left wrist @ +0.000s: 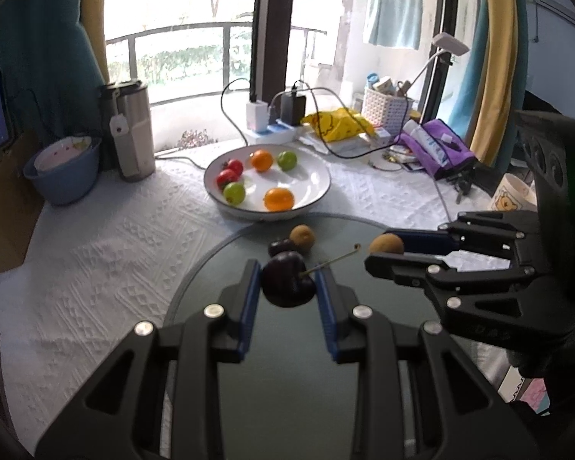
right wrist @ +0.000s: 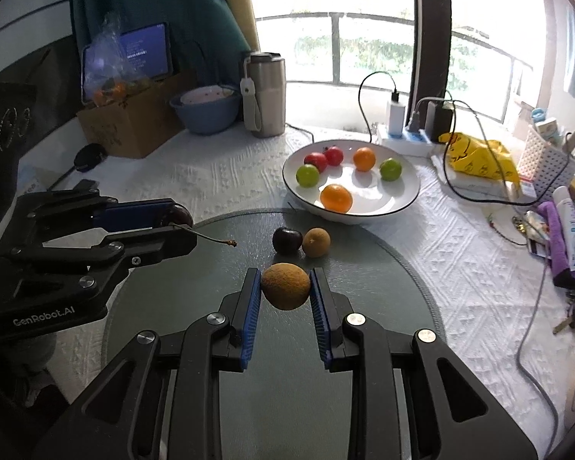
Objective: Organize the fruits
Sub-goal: 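Carry the brown kiwi and dark plum over the white plate with both tools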
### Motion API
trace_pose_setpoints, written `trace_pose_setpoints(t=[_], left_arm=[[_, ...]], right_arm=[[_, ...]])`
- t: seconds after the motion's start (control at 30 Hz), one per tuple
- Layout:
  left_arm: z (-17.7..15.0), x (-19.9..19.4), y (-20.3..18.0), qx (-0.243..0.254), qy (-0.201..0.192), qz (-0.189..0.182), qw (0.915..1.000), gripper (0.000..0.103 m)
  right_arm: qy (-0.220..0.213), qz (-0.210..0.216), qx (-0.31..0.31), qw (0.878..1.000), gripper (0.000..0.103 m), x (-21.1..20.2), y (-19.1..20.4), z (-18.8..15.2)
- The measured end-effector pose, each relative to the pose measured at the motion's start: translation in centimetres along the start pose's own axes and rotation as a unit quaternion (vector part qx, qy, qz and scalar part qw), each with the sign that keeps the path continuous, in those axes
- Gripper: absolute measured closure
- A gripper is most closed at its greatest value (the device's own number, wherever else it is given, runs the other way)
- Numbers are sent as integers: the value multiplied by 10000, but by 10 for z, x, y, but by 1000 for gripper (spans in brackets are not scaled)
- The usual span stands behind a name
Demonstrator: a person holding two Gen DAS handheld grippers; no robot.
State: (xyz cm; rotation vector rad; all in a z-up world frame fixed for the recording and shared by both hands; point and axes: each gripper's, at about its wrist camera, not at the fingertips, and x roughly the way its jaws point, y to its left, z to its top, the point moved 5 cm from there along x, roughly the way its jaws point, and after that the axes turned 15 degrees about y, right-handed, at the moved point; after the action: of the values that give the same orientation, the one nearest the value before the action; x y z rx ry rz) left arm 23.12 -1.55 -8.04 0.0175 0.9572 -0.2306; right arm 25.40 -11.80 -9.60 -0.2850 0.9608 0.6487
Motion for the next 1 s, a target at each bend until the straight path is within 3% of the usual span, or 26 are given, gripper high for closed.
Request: trace_pose_setpoints(t=[0.47, 1.0], left_arm=[[21, -27, -25, 202, -259, 28, 9995, 73], [63, -40, -30, 309, -476, 141, 9983, 73]], right_arm=[[-510, -136, 68, 9986, 75, -56, -14, 2], [-826, -151, 22, 9965, 75, -77, -36, 33]])
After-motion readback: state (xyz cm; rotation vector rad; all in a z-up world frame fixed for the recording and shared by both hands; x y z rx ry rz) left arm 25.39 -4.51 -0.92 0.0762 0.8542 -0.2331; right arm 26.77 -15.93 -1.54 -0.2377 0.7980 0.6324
